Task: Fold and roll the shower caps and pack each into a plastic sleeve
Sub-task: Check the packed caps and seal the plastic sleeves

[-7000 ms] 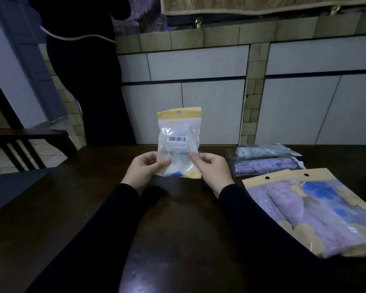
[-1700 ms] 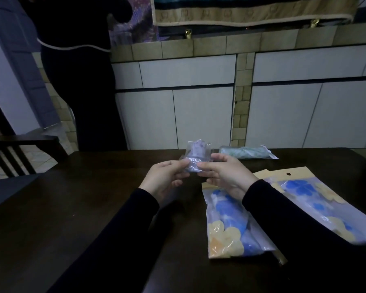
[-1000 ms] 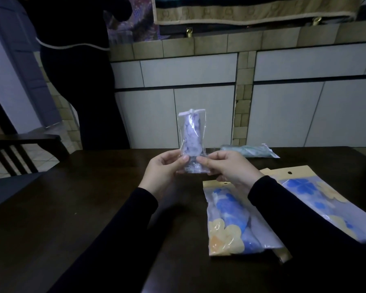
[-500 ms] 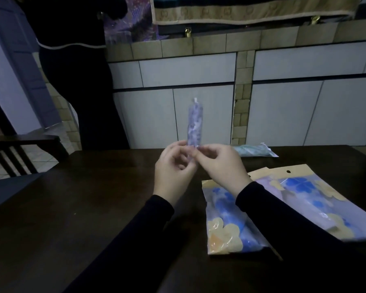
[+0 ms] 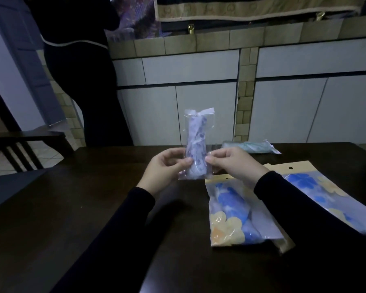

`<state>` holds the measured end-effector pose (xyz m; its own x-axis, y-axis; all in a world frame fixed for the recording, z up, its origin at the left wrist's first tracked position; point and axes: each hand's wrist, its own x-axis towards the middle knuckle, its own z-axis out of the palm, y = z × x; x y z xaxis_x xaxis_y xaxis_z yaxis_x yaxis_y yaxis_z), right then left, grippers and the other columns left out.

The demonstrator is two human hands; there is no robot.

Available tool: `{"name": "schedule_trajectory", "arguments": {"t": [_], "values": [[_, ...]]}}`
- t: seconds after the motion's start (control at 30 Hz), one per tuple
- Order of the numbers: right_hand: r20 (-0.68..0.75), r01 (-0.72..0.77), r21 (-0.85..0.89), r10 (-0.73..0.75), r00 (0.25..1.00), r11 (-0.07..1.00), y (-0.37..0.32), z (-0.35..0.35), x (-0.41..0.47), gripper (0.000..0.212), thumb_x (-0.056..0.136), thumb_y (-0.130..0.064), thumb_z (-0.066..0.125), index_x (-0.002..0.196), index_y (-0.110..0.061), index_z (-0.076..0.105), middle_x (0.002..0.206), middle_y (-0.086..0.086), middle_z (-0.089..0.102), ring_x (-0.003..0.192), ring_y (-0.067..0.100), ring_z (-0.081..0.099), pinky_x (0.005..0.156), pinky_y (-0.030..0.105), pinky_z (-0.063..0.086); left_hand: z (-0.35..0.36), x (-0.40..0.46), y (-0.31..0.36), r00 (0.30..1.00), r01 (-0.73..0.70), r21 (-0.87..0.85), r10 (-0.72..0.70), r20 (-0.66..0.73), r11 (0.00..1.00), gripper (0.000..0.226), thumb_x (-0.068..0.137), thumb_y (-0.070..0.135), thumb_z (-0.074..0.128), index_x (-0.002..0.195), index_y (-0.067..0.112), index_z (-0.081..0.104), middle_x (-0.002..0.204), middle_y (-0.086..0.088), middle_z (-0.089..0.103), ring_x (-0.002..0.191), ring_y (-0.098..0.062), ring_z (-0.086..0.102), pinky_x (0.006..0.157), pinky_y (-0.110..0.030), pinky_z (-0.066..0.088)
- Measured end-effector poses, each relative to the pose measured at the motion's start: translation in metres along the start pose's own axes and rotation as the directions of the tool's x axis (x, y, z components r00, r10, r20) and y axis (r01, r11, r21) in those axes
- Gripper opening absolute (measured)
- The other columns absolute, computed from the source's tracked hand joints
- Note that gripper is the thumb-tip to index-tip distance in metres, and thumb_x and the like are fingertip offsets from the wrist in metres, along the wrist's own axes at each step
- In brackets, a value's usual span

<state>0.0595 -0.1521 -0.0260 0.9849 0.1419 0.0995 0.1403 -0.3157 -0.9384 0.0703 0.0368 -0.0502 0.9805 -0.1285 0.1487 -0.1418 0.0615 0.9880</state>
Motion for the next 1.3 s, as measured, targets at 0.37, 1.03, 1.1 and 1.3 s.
{"name": "schedule_trajectory", "arguments": {"t": [0.37,1.03,1.1,1.3], "values": [[0.114,0.087,-0.812,0.010,0.993,0.577,0.009,-0.022,-0.043,0.043,0.078,-0.064,0.061,0.116,-0.043,0.063,0.129,-0.017,0.054,0.122,0.010,0.043,0.102,0.036,0.031,-0.014,-0.042,0.002,0.844,0.393,0.352,-0.485,0.227,0.849,0.043,0.059,0.033,0.081,0.091,0.005,0.073,0.066,-0.004,0.069,0.050,-0.008,0.057,0.043,-0.015,0.042],[0.010,-0.024,-0.849,0.062,0.998,0.528,0.040,-0.074,-0.060,0.055,0.081,-0.066,0.055,0.131,-0.045,0.050,0.145,-0.014,0.040,0.133,0.011,0.035,0.105,0.037,0.023,0.038,-0.018,-0.012,0.937,-0.125,0.720,-0.157,0.311,0.683,0.037,0.089,0.025,0.068,0.124,0.037,0.061,0.126,0.010,0.062,0.109,-0.012,0.062,0.098,-0.026,0.047],[0.011,-0.006,-0.824,0.027,1.000,0.566,0.036,-0.078,-0.058,0.052,0.080,-0.065,0.057,0.127,-0.042,0.055,0.141,-0.015,0.044,0.130,0.009,0.039,0.103,0.034,0.027,0.034,-0.011,-0.010,0.942,-0.129,0.700,-0.134,0.308,0.703,0.031,0.091,0.024,0.066,0.120,0.034,0.063,0.119,0.010,0.067,0.104,-0.008,0.064,0.087,-0.024,0.051],[-0.029,-0.001,-0.794,-0.036,0.999,0.607,0.016,-0.087,-0.023,0.046,0.082,-0.055,0.063,0.122,-0.033,0.062,0.129,-0.015,0.059,0.122,0.007,0.051,0.107,0.031,0.036,0.027,0.027,-0.015,0.986,-0.164,0.686,0.110,0.122,0.709,0.013,0.089,0.031,0.067,0.102,0.034,0.067,0.094,0.019,0.067,0.088,-0.001,0.061,0.068,-0.018,0.051]]}}
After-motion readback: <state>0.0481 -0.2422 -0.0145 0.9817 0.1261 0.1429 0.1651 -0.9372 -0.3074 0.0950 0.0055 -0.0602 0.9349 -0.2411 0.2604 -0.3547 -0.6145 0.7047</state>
